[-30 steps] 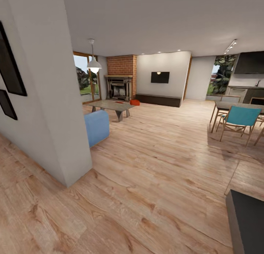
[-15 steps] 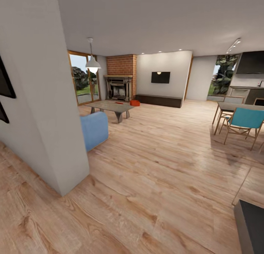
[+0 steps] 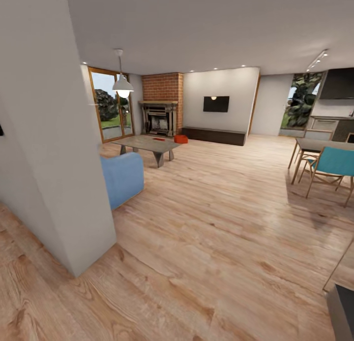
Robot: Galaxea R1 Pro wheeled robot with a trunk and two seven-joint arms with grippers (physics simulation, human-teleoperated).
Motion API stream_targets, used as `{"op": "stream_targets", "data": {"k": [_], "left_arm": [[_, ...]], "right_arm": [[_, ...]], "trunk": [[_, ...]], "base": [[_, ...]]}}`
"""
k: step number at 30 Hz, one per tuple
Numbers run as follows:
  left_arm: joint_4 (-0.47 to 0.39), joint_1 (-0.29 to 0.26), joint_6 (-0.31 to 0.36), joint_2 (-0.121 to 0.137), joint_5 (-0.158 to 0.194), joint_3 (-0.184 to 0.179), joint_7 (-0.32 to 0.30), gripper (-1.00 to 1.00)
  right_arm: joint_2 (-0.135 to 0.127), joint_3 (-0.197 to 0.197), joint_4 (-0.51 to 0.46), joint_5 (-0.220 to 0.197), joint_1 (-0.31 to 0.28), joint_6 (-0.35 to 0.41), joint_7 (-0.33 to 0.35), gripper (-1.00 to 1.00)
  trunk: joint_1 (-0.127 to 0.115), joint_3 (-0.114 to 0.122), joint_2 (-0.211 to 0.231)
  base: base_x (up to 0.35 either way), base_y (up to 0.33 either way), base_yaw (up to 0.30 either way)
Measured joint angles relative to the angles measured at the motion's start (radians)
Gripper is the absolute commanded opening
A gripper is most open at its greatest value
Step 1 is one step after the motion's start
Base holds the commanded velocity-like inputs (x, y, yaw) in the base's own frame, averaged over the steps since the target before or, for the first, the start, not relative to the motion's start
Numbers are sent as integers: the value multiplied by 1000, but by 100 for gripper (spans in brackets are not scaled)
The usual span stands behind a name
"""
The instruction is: Move the two storage containers from the living room to the garage. In the garage, place one container on the floor and stack the other container on top of it (either order is fine).
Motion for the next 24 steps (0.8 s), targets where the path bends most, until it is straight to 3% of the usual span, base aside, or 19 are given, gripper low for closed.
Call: {"op": "stream_targets", "data": {"k": [24], "left_arm": [[13, 0, 13, 4, 1, -1, 0, 100]], "right_arm": [[0, -5, 0, -5, 0, -2, -10, 100]], "trunk": [[0, 0, 0]], "base": [[324, 0, -9]]}}
